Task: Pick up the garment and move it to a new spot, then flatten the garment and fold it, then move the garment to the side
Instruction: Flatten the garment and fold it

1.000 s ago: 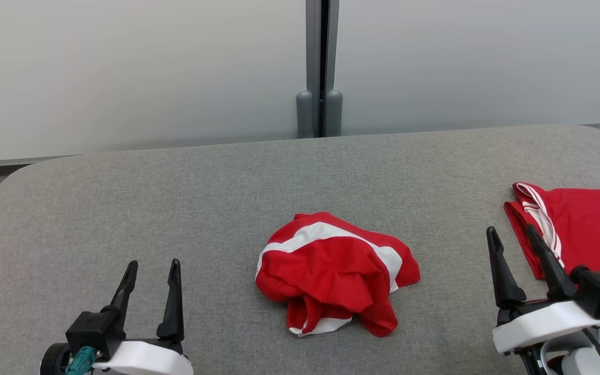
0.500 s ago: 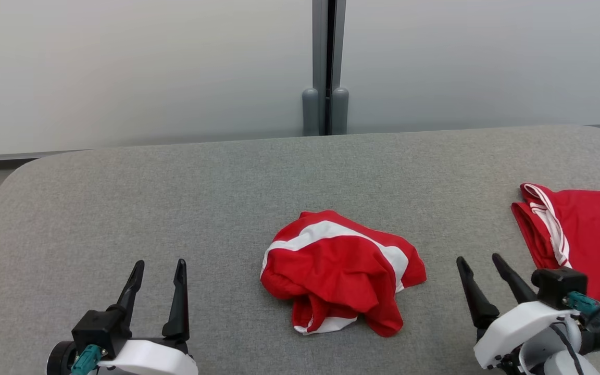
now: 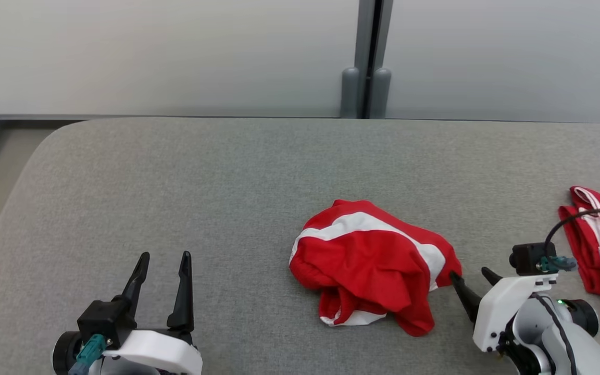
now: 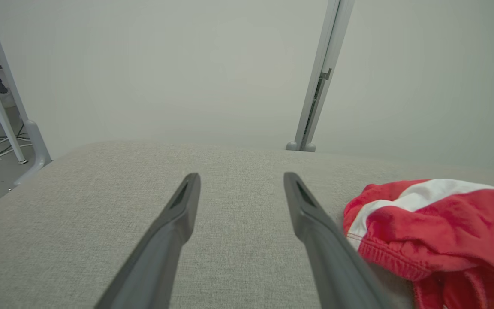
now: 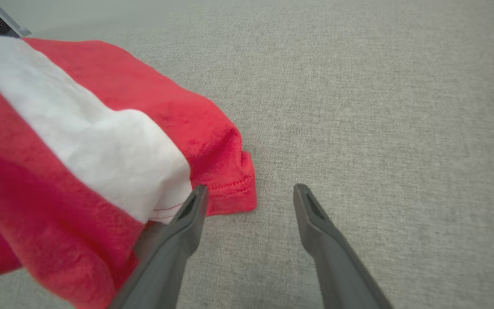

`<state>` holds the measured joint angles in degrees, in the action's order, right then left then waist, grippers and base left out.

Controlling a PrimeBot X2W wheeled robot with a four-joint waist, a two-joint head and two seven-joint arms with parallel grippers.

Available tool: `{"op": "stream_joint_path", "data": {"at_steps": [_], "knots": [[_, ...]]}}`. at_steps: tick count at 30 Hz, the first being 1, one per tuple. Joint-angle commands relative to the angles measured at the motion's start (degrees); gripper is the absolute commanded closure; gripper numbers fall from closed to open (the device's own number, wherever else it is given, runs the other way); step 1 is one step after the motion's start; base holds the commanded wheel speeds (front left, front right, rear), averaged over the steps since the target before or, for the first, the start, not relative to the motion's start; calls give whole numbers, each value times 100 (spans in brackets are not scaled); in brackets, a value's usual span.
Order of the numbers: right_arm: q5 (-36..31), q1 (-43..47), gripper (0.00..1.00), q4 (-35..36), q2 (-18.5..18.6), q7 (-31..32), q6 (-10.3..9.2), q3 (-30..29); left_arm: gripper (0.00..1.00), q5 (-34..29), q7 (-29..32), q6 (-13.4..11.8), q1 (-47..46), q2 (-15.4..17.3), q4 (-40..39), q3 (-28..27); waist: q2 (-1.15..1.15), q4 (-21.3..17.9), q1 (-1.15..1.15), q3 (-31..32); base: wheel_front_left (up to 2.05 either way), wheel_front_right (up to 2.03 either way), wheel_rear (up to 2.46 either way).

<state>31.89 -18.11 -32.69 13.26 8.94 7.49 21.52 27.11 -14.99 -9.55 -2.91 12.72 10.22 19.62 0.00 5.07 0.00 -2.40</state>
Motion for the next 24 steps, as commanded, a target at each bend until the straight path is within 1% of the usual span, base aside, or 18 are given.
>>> {"op": "stream_joint_path", "data": {"at_steps": [1, 10, 11, 12, 13, 14, 15, 20, 24], "knots": [[51, -167, 0, -138, 62, 58, 2, 24, 0, -52, -25, 38, -163, 3, 12, -15, 0, 145, 0, -134, 0, 0, 0], [358, -594, 0, -800, -8, 251, 2, 355, 0, -105, -25, 118, -313, -68, 102, -44, 0, 387, 0, -366, 0, 0, 0], [411, -613, 3, -841, -9, 244, 2, 404, 0, -114, -25, 125, -320, -78, 111, -49, 0, 395, 0, -366, 0, 0, 0], [460, -625, 39, -862, 2, 206, 2, 448, 0, -118, -25, 136, -326, -79, 124, -59, 0, 401, 0, -364, 0, 0, 0], [460, -625, 39, -862, 2, 206, 2, 448, 0, -118, -25, 136, -326, -79, 124, -59, 0, 401, 0, -364, 0, 0, 0], [509, -643, 73, -871, 15, 177, 2, 493, 0, -121, -25, 147, -327, -81, 134, -71, 0, 402, 0, -359, 0, 0, 0], [552, -665, 100, -868, 45, 135, 2, 534, 0, -127, -25, 143, -325, -88, 143, -79, 0, 400, 0, -353, 0, 0, 0], [754, -829, 100, -804, 292, -25, 2, 649, 0, -161, -25, 150, -305, -130, 152, -93, 0, 362, 0, -355, 0, 0, 0], [817, -1072, 100, -760, 658, -48, 2, 609, 0, -175, -25, 190, -366, -167, 121, -81, 0, 358, 0, -492, 0, 0, 0]]}}
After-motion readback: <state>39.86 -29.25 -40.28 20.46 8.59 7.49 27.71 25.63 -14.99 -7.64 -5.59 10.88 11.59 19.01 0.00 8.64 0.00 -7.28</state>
